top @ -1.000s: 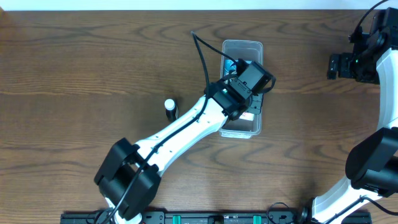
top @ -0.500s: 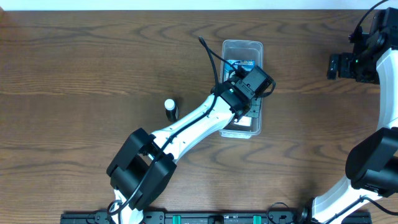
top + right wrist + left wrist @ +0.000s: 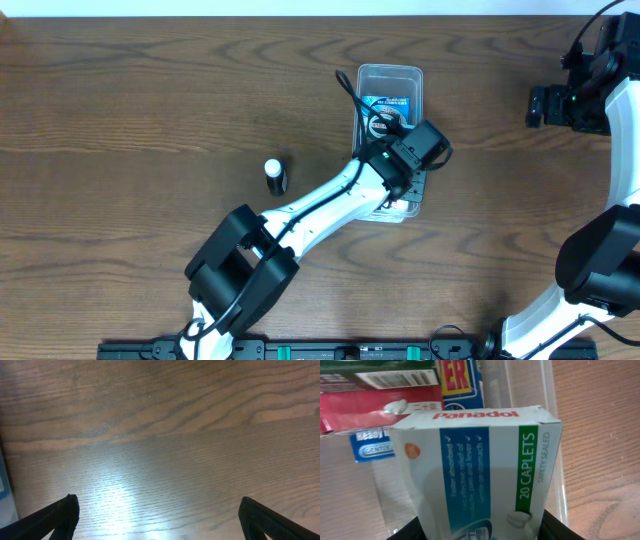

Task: Pack container
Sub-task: 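Lower the Panadol box into the container and open the left gripper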

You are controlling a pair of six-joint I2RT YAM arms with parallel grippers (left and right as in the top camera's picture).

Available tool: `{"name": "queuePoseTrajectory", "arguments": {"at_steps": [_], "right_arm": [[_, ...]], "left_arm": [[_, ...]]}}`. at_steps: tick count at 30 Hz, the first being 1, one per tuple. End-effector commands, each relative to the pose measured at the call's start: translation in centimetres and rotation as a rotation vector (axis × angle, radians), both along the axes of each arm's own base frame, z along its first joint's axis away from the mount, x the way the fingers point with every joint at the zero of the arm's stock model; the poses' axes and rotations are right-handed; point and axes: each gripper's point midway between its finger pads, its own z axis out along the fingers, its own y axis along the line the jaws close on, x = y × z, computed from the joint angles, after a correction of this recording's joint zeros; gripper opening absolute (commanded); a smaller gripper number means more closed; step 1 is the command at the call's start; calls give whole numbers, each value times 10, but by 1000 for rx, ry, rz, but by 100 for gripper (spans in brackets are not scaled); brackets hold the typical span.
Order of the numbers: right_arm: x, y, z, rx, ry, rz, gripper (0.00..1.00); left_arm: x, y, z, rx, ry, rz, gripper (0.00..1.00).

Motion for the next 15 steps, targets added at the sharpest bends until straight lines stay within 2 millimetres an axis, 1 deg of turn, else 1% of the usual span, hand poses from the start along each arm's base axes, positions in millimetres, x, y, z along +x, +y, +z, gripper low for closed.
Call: {"name": "queuePoseTrajectory", "arguments": {"at_steps": [1,13,14,15], "right_arm": [[0,-3,-3,2,4,4,99],[0,-3,-3,2,4,4,99],[0,-3,-3,2,4,4,99],[0,-3,-3,2,4,4,99]], "left_arm": [[3,1,0,5,-7,17,51],[5,3,0,17,-20,25,52],[5,3,0,17,-21,25,65],[5,3,0,17,-21,25,76]]}}
